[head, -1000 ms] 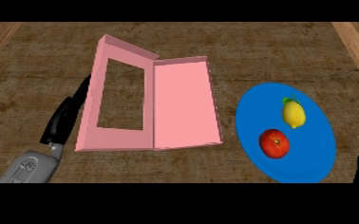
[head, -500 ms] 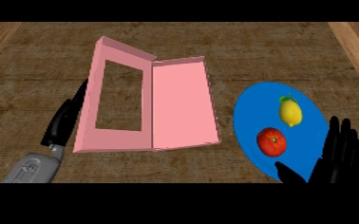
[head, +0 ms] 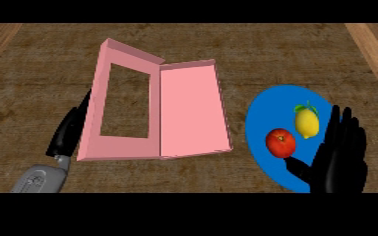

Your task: Pick the lemon from the plate and place it in the cardboard box

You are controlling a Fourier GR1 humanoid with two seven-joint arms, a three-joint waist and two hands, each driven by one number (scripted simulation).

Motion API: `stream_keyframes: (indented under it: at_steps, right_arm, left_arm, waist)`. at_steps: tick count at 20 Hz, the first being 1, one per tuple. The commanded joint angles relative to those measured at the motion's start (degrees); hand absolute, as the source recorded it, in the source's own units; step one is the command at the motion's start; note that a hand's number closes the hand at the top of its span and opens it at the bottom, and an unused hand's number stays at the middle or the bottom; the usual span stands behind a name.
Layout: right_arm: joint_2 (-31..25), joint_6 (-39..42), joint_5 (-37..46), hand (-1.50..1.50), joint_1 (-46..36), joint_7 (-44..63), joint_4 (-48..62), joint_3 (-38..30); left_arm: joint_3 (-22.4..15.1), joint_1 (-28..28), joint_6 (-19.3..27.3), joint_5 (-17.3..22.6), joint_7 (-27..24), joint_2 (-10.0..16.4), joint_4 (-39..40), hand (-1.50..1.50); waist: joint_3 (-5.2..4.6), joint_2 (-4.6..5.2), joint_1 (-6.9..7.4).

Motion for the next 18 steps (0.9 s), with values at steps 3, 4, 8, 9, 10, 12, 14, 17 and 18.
stream_keyframes:
  at_steps: [3, 4, 8, 9, 10, 12, 14, 17, 18]
  right_arm:
    - [0.0, 0.1, -0.7, -1.50, -4.2, 0.0, 5.8, -2.1]
    - [0.1, -3.9, -1.0, -1.50, -2.2, -0.6, 7.0, -2.3]
    - [-0.9, 1.6, -2.4, -1.50, -5.4, -0.1, 5.0, -4.1]
    - [-3.3, 2.5, -4.9, -1.50, -5.7, -1.7, 5.1, -6.8]
    - [-1.7, 2.6, -2.3, -1.50, -5.0, -0.3, 3.7, -4.6]
    - [-1.5, 1.5, -3.3, -1.50, -10.5, -0.4, 10.7, -6.7]
    - [-1.8, 0.4, -5.0, -1.50, -7.0, -2.9, 7.9, -5.4]
    - [-1.5, -3.0, -6.6, -1.50, -10.9, -4.3, 16.0, -7.1]
    - [-1.4, -2.6, -6.4, -1.50, -13.0, -3.5, 18.5, -8.1]
  left_arm:
    - [1.3, 1.2, -0.9, -3.8, 2.1, -3.1, -3.4, 0.00]
    - [4.7, 0.9, -3.5, -1.7, -1.8, -0.8, 0.7, 0.00]
    - [2.9, 0.2, -1.7, -6.2, 3.6, -4.9, -3.2, 0.00]
    - [5.4, -0.6, -4.0, -4.2, -2.9, -3.8, 4.0, 0.00]
    - [5.5, -1.7, -4.5, -4.7, 4.2, -3.4, -2.6, 0.00]
    - [5.0, -0.2, -3.0, -6.9, -1.6, -5.7, 2.0, 0.00]
    - [8.1, -2.5, -6.5, -5.7, -1.0, -3.8, 3.5, 0.00]
    - [7.9, 0.8, -8.0, -5.5, 1.2, -2.8, -2.3, 0.00]
    - [4.6, -0.2, -3.5, -8.6, 0.3, -8.0, 0.6, 0.00]
  waist:
    - [0.03, -0.01, 0.02]
    - [0.02, 0.01, -0.05]
    - [0.03, -0.02, -0.04]
    - [0.01, 0.03, -0.15]
    - [0.02, -0.02, -0.08]
    - [0.02, 0.04, 0.02]
    - [0.02, 0.01, -0.13]
    - [0.04, 0.00, 0.16]
    - [0.03, 0.05, 0.09]
